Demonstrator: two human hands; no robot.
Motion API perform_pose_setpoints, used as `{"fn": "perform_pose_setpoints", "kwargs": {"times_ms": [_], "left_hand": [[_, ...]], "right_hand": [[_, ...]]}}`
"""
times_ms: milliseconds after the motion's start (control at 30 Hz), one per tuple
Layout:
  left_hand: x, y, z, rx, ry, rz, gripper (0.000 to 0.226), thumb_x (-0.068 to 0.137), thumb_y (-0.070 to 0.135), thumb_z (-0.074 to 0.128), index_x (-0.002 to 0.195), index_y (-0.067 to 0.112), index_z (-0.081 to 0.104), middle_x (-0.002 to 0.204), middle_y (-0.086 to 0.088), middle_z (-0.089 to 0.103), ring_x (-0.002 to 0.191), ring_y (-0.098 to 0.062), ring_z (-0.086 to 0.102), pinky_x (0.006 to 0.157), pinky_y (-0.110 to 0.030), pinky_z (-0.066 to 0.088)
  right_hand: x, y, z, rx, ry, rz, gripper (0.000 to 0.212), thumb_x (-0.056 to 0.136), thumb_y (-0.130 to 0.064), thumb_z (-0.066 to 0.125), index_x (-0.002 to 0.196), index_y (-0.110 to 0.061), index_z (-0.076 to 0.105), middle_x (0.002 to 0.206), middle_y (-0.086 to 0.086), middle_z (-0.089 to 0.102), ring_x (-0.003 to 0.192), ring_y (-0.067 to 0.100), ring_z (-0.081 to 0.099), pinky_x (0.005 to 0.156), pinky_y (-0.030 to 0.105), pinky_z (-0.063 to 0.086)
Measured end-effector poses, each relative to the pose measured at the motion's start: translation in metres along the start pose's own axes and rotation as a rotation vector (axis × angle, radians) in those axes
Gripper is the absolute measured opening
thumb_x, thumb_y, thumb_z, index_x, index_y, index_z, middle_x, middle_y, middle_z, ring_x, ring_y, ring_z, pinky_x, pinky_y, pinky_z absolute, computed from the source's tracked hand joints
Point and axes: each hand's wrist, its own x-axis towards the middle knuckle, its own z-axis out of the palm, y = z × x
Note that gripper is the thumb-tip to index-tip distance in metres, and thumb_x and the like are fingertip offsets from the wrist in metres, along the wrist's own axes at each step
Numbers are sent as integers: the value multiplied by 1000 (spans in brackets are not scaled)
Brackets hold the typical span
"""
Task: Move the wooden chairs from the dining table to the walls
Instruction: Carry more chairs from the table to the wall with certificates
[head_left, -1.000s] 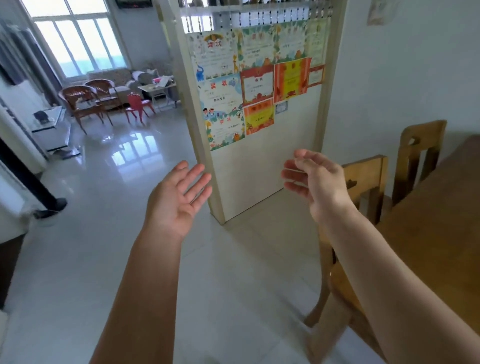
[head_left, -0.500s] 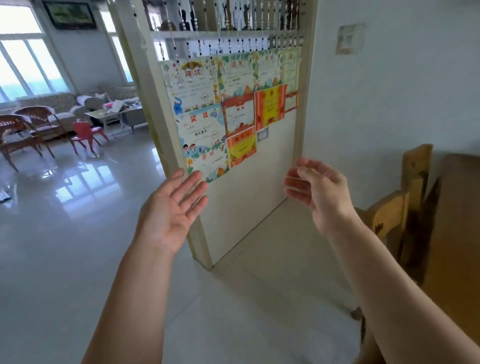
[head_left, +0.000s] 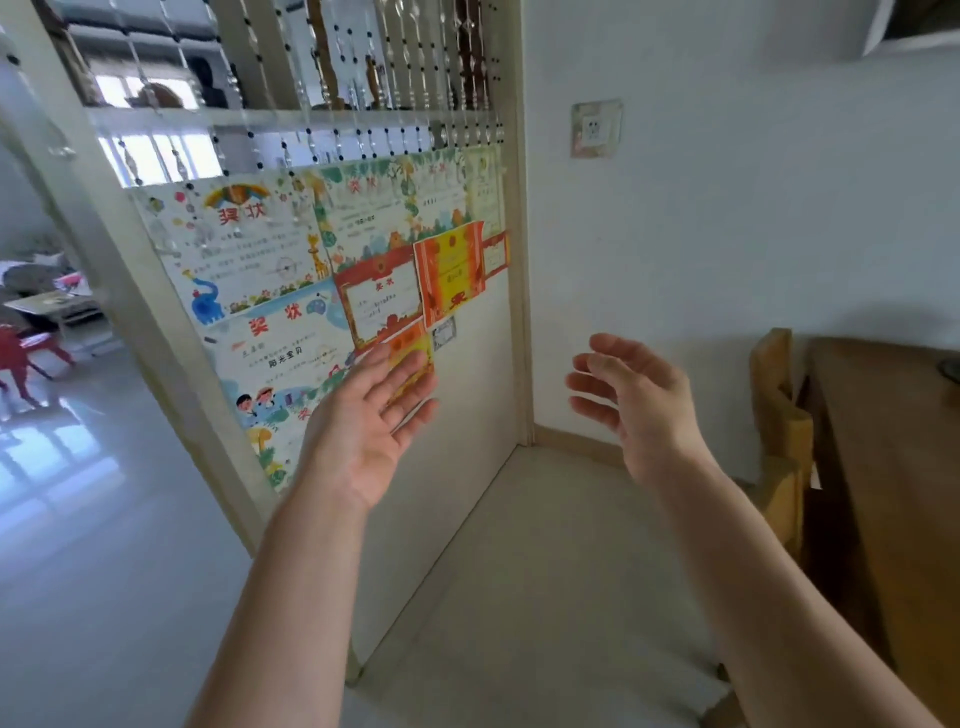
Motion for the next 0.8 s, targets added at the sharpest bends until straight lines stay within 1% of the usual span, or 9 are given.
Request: {"fn": "perform_pose_setpoints", "kwargs": {"times_ms": [100, 167, 267, 433, 533, 633, 700, 800], "left_hand": [[63, -10, 25, 20, -30, -31, 18, 96, 19, 55, 110, 17, 66, 105, -6, 76, 95, -22, 73, 86, -41, 55], [103, -21, 42, 18, -61, -56, 22, 95, 19, 56, 116, 16, 64, 107, -7, 76, 93, -22, 73, 85, -40, 55], [147, -40, 60, 11, -96, -105, 30, 95, 20, 57, 125, 15, 60, 102, -4, 77, 90, -20, 74, 79, -37, 57], [208, -89, 89, -24, -150, -233, 28, 99, 17, 49, 126, 17, 55, 98, -5, 78, 86, -22, 75, 77, -38, 56], [240, -122, 113, -14, -211, -342, 25, 99, 15, 49, 123, 17, 55, 95, -6, 77, 81, -22, 74, 74, -37, 56], [274, -151, 139, 12, -285, -436, 23, 98, 16, 51, 121, 16, 55, 98, -7, 77, 82, -22, 74, 73, -37, 57], [298, -167, 155, 22, -337, -484, 22, 98, 16, 53, 119, 18, 56, 97, -7, 77, 82, -22, 75, 72, -37, 57], [338, -186, 178, 46, -422, -557, 23, 97, 16, 54, 120, 16, 57, 96, -7, 78, 84, -23, 75, 74, -39, 57]], "right_hand": [[53, 7, -5, -28, 41, -4, 15, 93, -2, 58, 99, -13, 65, 86, 7, 69, 75, 21, 70, 69, 34, 59], [89, 10, -11, -41, 72, -19, 15, 93, -3, 59, 101, -13, 66, 87, 8, 70, 77, 22, 71, 67, 35, 58], [125, 14, -21, -57, 118, -17, 15, 93, -3, 59, 102, -11, 66, 87, 8, 70, 76, 22, 71, 64, 33, 58], [169, 23, -48, -125, 201, -2, 15, 94, -4, 58, 103, -11, 67, 88, 9, 70, 75, 21, 70, 63, 31, 59], [193, 24, -70, -154, 300, -19, 14, 94, -4, 58, 102, -12, 67, 87, 8, 70, 73, 19, 70, 62, 30, 60], [215, 27, -91, -185, 403, -31, 15, 95, -4, 57, 106, -9, 66, 86, 8, 70, 70, 17, 70, 60, 28, 60], [232, 28, -103, -208, 453, -38, 16, 95, -5, 56, 109, -8, 65, 88, 8, 70, 72, 17, 71, 59, 28, 58], [265, 28, -115, -234, 557, -47, 15, 97, -8, 56, 107, -12, 66, 93, 9, 70, 78, 20, 71, 62, 30, 56]]}}
